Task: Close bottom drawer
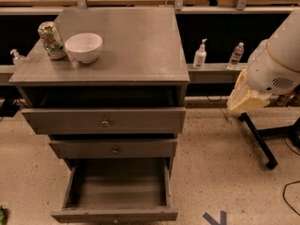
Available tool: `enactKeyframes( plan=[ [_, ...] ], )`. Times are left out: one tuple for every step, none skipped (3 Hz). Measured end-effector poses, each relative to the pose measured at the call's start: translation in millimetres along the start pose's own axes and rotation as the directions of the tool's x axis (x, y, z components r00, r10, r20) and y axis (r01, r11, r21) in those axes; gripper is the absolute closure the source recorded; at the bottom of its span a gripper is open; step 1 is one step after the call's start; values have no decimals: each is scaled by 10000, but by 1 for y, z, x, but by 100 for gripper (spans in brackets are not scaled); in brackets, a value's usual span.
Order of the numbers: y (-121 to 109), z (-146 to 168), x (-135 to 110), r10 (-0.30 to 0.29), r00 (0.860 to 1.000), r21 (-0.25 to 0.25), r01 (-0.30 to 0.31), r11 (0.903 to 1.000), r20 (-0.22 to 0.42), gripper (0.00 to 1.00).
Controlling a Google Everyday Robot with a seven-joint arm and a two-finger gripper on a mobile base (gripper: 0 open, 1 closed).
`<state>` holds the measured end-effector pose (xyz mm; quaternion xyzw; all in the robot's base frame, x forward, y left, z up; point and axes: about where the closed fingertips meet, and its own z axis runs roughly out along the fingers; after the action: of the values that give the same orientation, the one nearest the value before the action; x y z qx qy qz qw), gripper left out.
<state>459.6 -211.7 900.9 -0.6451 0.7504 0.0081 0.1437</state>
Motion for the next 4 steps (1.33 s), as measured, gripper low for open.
enactKeyframes(
  plan=[
    [-2, 69, 0, -459, 9982, -618, 481, 9969, 375, 100],
    [-2, 65, -1, -454, 9983, -572, 474, 9972, 356, 100],
    [-3, 101, -7, -877, 9959, -1045, 896, 9905, 223, 100],
    [2, 157, -24, -1411, 9889, -1338, 1461, 9802, 456, 100]
  ],
)
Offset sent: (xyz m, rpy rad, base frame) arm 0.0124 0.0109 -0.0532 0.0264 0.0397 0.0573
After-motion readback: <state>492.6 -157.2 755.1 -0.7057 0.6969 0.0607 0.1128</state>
